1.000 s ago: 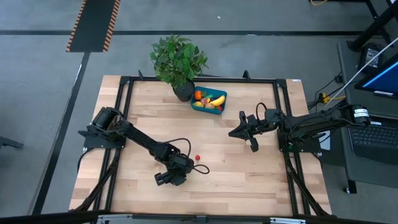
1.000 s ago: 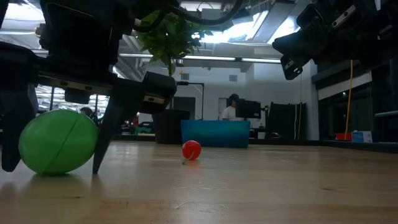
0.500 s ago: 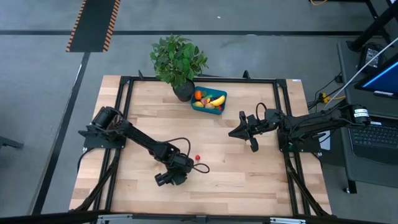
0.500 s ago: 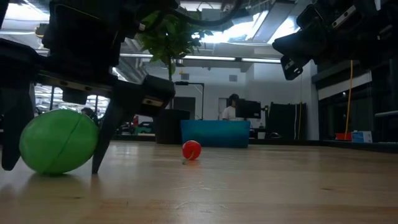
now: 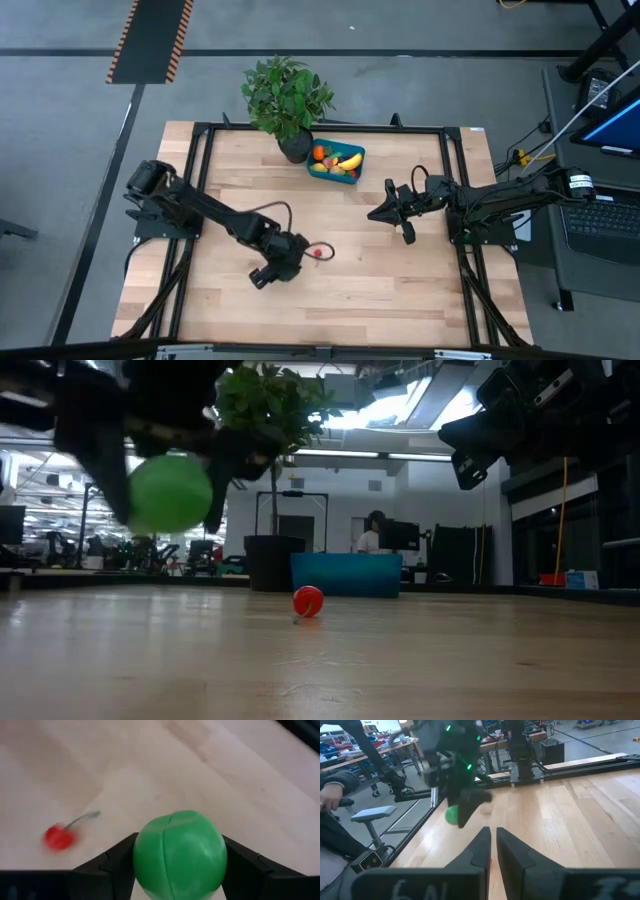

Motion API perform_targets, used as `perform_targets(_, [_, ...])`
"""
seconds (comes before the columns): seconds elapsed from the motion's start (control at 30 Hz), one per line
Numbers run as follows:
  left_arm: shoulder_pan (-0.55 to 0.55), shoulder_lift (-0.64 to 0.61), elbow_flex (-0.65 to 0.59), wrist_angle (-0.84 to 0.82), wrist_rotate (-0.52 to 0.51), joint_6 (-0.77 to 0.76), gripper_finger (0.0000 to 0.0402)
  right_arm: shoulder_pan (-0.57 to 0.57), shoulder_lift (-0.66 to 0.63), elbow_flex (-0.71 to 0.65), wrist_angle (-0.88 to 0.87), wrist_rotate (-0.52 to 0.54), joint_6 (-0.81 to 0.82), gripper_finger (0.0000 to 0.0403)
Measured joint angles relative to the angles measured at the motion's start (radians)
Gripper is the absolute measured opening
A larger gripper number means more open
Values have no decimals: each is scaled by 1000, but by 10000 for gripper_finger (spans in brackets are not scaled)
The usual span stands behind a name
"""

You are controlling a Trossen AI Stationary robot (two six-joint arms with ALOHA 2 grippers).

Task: Pick and placing Produce into tupperware
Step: Put the green avocado into the blue container

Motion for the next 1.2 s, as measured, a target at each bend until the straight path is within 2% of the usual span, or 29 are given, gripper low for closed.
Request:
perform_targets(0.3, [75, -160, 0, -99, -9, -93, 221, 36, 0, 0, 1, 0, -3, 33])
perform_targets(0.53, [130, -246, 1, -87, -8, -232, 221, 58, 0, 0, 1, 0, -3, 33])
perform_targets(0.7, [141, -249, 1, -54, -9, -186, 221, 75, 0, 0, 1, 0, -3, 33])
perform_targets(0.93, [175, -261, -28, 107, -10, -160, 221, 84, 0, 0, 1, 0, -1, 33])
perform_targets(1.2, [199, -330, -235, 422, 2, -221, 221, 84, 0, 0, -4, 0, -3, 33])
